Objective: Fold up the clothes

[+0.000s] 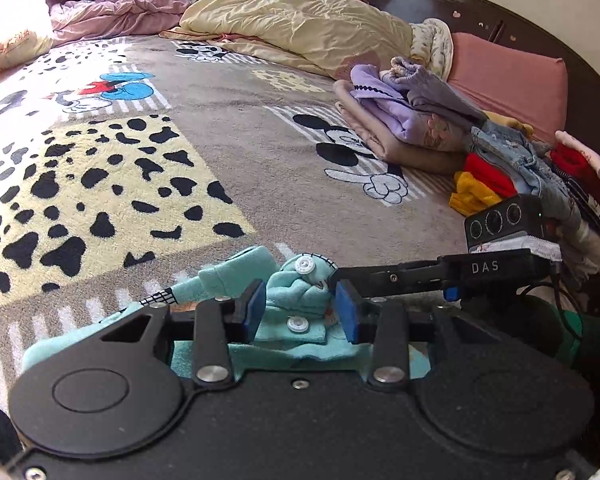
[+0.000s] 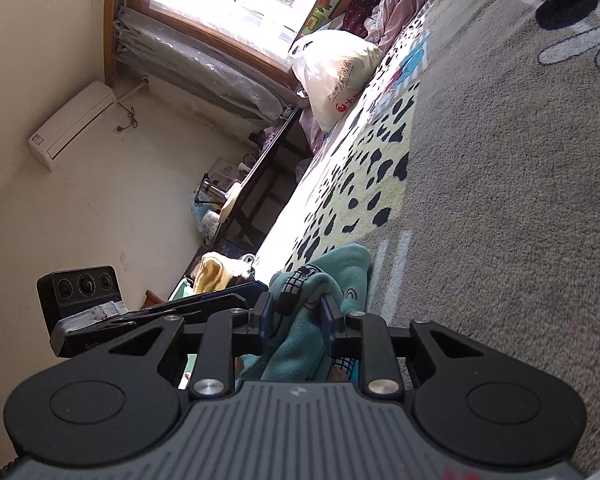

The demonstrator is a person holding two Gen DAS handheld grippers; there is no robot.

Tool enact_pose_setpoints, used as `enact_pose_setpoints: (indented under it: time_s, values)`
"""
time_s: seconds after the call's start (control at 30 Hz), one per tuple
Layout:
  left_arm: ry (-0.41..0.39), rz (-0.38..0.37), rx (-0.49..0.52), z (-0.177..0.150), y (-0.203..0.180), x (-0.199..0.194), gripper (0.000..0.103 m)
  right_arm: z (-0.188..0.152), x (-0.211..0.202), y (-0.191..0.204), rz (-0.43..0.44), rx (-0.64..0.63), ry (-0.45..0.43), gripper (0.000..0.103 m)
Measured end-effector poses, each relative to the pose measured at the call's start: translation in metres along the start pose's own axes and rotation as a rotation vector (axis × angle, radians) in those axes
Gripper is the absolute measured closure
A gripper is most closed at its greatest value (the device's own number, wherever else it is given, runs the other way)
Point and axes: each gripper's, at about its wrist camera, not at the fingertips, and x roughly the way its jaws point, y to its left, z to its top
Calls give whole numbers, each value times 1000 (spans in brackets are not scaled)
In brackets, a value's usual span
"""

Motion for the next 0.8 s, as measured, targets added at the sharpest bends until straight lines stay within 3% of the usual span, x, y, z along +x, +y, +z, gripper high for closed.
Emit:
enact_pose_setpoints:
  time_s: [0.03,0.27,0.43,0.5,0.53,0.57,0.63,0.67,0.73,0.8]
  values:
    - [-5,-3,-53,4,4,1,66,0,0,-1,6,8,0,76]
    - [56,22,-149,8,9,20,66,4,-13,-34,125,238,-63,77]
    - [106,81,-86,13,-3,28,66,2,-10,-35,134,245,-50,77]
    - [122,132,11,19,-17,30,70,2,-10,-37,156,259,-50,77]
    - [145,183,121,16,-32,35,81,2,-9,-37,162,261,-48,77]
    - [167,235,231,13,-47,40,85,2,-9,-36,164,262,-45,77]
    - [229,348,546,-10,-86,55,96,0,-9,-37,156,268,-55,77]
    - [241,386,631,-19,-97,62,97,0,-9,-38,153,271,-60,77]
    - [265,427,731,-27,-102,70,101,1,-13,-39,148,281,-77,77]
    - [266,441,749,-29,-98,70,101,1,-14,-40,149,287,-83,77]
